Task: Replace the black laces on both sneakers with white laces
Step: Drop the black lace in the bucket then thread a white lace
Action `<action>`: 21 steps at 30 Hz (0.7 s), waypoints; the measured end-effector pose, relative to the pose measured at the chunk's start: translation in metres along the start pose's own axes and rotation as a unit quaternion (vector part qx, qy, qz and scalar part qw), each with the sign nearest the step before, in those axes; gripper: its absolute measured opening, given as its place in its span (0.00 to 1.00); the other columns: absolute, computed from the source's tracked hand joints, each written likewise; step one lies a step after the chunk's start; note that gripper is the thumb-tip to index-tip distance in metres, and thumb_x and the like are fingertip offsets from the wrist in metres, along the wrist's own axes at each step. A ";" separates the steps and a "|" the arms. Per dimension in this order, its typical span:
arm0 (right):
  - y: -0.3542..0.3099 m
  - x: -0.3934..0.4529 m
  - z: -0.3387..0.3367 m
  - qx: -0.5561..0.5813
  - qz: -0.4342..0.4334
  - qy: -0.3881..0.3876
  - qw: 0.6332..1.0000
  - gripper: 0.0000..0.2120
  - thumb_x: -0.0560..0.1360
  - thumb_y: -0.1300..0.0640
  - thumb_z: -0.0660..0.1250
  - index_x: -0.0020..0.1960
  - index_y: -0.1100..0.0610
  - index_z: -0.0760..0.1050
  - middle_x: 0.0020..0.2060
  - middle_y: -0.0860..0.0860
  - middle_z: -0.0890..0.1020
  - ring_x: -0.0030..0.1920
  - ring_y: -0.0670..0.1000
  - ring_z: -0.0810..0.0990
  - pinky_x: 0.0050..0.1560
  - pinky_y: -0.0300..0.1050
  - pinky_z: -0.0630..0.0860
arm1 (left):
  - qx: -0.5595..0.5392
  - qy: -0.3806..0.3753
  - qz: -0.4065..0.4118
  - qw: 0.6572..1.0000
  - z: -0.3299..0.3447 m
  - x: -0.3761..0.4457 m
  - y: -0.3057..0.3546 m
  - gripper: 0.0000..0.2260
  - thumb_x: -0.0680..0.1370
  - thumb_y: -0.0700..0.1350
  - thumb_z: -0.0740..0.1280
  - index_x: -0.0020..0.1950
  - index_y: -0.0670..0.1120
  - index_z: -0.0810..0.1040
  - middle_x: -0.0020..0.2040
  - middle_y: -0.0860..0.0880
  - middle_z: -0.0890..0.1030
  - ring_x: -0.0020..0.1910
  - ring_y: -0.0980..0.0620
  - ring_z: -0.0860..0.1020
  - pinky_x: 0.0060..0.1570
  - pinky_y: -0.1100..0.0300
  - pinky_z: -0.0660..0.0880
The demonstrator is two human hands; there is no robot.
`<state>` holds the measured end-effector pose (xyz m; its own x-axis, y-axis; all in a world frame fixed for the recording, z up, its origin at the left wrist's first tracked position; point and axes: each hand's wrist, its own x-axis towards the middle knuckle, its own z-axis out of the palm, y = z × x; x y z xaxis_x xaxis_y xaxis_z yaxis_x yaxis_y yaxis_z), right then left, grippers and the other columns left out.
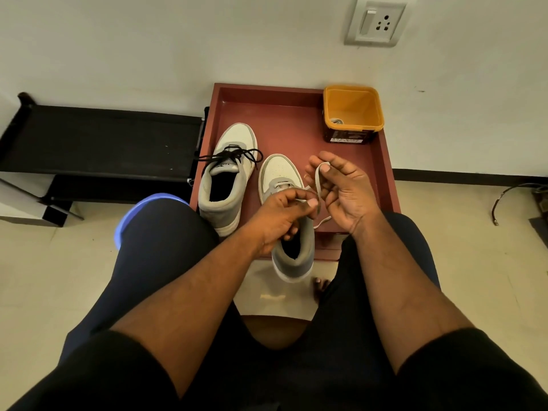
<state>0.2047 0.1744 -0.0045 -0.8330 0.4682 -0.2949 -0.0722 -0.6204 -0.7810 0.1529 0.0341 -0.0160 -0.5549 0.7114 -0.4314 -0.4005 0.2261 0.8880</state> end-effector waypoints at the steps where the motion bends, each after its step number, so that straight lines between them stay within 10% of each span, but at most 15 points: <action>1: 0.001 0.000 0.000 -0.003 0.002 -0.005 1.000 0.09 0.75 0.69 0.65 0.52 0.62 0.78 0.46 0.57 0.85 0.48 0.55 0.85 0.57 0.51 0.78 | 0.014 0.011 0.009 1.000 0.000 -0.001 0.000 0.06 0.78 0.44 0.69 0.53 0.45 0.79 0.34 0.53 0.80 0.23 0.56 0.65 0.22 0.66 0.61; 8: 0.005 0.002 -0.001 -0.028 0.008 -0.024 0.999 0.08 0.73 0.70 0.66 0.46 0.60 0.81 0.44 0.58 0.85 0.47 0.56 0.85 0.55 0.50 0.79 | -0.028 0.105 0.052 0.993 0.006 -0.001 0.001 0.05 0.73 0.44 0.74 0.45 0.44 0.83 0.33 0.51 0.79 0.28 0.60 0.75 0.29 0.65 0.72; 17: 0.001 0.011 -0.012 -0.079 -0.018 0.139 0.987 0.10 0.74 0.69 0.67 0.55 0.63 0.79 0.48 0.55 0.85 0.44 0.53 0.83 0.48 0.48 0.81 | -0.032 0.056 -0.025 0.998 -0.050 -0.009 0.022 0.06 0.78 0.43 0.67 0.50 0.41 0.80 0.37 0.45 0.80 0.19 0.58 0.59 0.19 0.70 0.53; 21: 0.015 0.006 -0.007 -0.574 -0.124 0.054 0.808 0.21 0.73 0.55 0.73 0.64 0.47 0.76 0.57 0.46 0.70 0.57 0.49 0.71 0.61 0.45 0.72 | 0.039 0.133 -0.043 0.989 -0.058 -0.008 0.018 0.06 0.78 0.43 0.68 0.49 0.42 0.83 0.34 0.47 0.80 0.18 0.58 0.58 0.19 0.69 0.53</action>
<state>0.2023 0.1725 -0.0224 -0.8134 0.5796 -0.0492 0.3785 0.4630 -0.8015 0.1084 -0.0062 -0.0058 -0.6985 0.4888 -0.5227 -0.4024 0.3358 0.8517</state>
